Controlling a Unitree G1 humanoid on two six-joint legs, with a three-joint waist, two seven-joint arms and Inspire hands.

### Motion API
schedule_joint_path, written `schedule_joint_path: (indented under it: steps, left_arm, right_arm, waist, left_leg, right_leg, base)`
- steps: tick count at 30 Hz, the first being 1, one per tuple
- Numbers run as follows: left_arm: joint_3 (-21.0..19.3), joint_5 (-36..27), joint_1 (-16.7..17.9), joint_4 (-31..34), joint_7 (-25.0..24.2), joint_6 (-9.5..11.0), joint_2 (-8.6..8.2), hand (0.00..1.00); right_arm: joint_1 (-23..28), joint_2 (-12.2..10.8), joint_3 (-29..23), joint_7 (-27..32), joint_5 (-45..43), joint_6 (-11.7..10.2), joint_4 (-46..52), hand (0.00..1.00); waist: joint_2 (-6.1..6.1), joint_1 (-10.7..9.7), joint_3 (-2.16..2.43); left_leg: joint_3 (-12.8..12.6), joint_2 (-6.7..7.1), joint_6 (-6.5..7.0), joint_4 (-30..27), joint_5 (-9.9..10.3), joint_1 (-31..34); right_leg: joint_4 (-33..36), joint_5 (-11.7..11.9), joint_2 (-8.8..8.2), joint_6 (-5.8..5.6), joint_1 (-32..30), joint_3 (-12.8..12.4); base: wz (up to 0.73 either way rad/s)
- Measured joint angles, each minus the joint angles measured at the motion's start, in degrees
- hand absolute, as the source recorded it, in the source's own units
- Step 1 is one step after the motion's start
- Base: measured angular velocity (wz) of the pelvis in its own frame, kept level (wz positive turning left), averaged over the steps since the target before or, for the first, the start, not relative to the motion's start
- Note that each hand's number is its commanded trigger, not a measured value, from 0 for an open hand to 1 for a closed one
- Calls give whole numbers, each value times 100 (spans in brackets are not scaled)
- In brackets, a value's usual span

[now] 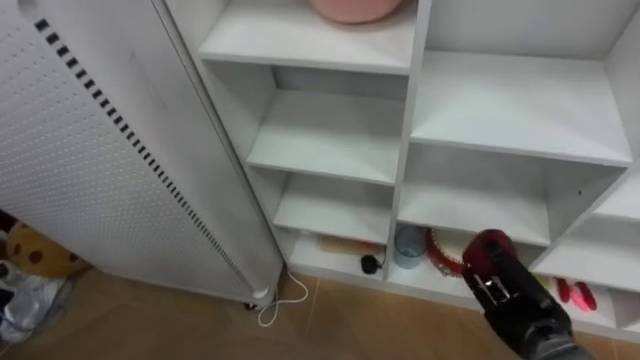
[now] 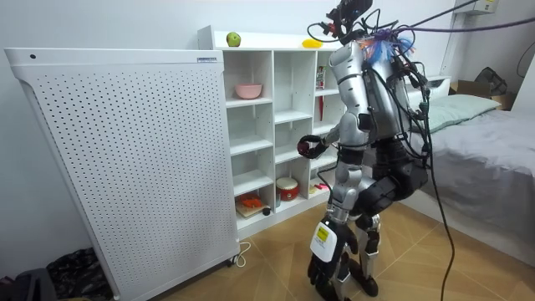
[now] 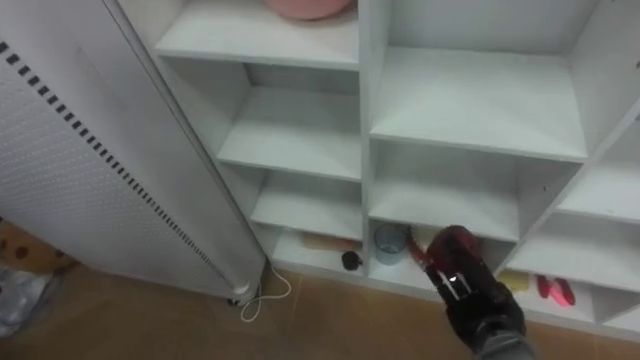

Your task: Arrange fruit in the closet

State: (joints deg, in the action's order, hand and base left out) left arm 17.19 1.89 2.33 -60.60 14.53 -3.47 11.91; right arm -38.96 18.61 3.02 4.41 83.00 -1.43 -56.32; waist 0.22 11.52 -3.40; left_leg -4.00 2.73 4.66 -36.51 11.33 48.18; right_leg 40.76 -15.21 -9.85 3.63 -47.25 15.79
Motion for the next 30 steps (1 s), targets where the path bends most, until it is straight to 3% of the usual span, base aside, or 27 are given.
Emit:
schedule_joint_path:
  steps: [5,9,13,20,21,22,24,30]
  left_arm:
    - [-1,0,3,9,0,2,52,0]
    - [1,-1,111,178,0,-41,123,0]
    - [0,2,165,342,-1,-56,208,0]
    - [-2,4,239,453,0,-50,288,0]
    - [-1,4,254,492,0,-40,288,0]
    - [-2,4,284,534,1,-24,289,0]
    - [-2,7,320,550,2,-20,288,0]
    - [-12,39,392,541,6,-19,316,0]
  right_arm:
    - [-340,152,-51,8,275,-3,16,100]
    - [-423,301,-217,109,447,-48,51,100]
    - [-661,416,-214,282,451,-109,85,100]
    - [-985,527,-215,320,447,-252,92,100]
    - [-1002,560,-216,378,448,-270,93,36]
    - [-1024,590,-217,446,461,-281,93,0]
    - [-1078,630,-223,494,484,-282,93,0]
    - [-1175,832,-446,780,568,-392,185,0]
  waist:
    - [42,41,18]
    - [51,146,24]
    - [53,151,32]
    - [53,163,46]
    - [47,158,50]
    - [41,162,57]
    - [36,139,96]
    - [20,122,107]
  left_leg:
    - [60,1,15,-401,122,318]
    - [-4,35,68,-700,229,494]
    - [-43,101,87,-783,238,624]
    - [-51,90,97,-1034,247,816]
    - [-50,91,103,-1087,252,842]
    - [-50,82,101,-1131,261,865]
    - [-46,76,102,-1145,259,923]
    - [-55,81,110,-1316,280,950]
  right_leg:
    - [326,-119,-32,-4,-244,13]
    - [697,-257,-172,-2,-438,2]
    - [913,-300,-297,7,-613,-9]
    - [1149,-336,-328,40,-789,-22]
    - [1202,-355,-336,36,-809,-25]
    - [1230,-362,-323,31,-829,-44]
    - [1239,-359,-321,19,-879,-35]
    - [1411,-389,-386,41,-891,-13]
  base:
    - [9]
    - [6]
    - [9]
    - [0]
    - [3]
    - [0]
    - [0]
    - [0]
